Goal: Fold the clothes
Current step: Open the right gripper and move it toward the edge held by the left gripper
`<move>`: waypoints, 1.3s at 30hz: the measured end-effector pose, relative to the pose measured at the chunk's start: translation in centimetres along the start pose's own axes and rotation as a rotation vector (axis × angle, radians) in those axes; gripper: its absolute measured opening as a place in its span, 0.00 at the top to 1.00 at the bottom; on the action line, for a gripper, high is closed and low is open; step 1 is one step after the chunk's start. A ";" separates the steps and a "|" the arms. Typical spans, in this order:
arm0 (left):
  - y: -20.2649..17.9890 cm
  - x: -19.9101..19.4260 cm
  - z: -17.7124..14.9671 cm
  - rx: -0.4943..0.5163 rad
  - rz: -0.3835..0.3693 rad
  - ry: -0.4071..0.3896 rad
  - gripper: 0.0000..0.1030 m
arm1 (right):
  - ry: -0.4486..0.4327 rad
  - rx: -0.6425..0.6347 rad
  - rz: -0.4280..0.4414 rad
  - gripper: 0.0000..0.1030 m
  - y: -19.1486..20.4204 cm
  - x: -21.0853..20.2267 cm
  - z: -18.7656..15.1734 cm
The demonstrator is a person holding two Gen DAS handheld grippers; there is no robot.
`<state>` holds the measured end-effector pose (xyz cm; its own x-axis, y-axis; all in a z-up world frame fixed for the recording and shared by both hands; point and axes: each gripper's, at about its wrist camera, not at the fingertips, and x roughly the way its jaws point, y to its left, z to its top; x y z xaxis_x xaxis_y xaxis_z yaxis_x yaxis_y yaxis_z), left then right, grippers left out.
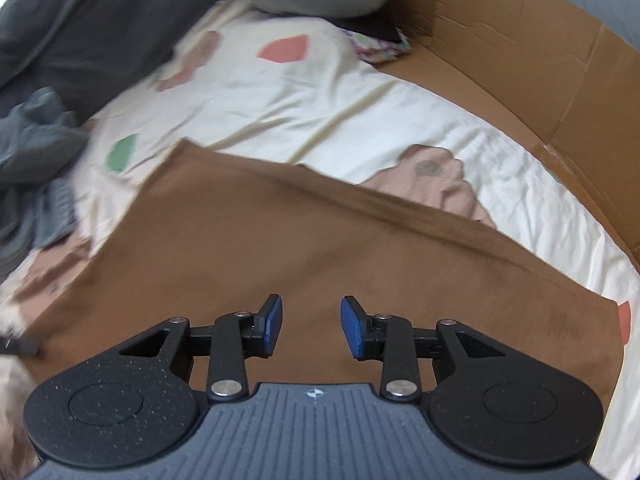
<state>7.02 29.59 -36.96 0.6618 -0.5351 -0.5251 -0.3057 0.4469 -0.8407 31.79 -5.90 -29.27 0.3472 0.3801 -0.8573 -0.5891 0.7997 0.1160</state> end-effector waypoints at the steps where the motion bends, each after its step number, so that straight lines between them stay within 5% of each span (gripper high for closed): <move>1: -0.3 0.0 0.0 -0.001 -0.005 -0.005 0.92 | -0.010 -0.009 0.018 0.55 0.6 -0.5 -0.5; 21: -7.7 1.4 1.0 0.049 0.043 0.026 0.92 | -0.075 -0.306 0.299 0.45 13.4 -3.8 -4.6; 33: -9.3 2.4 1.5 -0.015 0.054 0.041 0.92 | -0.103 -0.352 0.275 0.40 17.9 -3.0 -5.4; 39: -10.0 2.8 1.5 -0.018 0.040 0.056 0.92 | -0.129 -0.395 0.154 0.43 19.6 -2.3 -5.3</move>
<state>12.92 24.70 -29.79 0.6095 -0.5569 -0.5643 -0.3435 0.4560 -0.8210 15.54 6.46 -27.68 0.3070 0.5557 -0.7726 -0.8662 0.4995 0.0152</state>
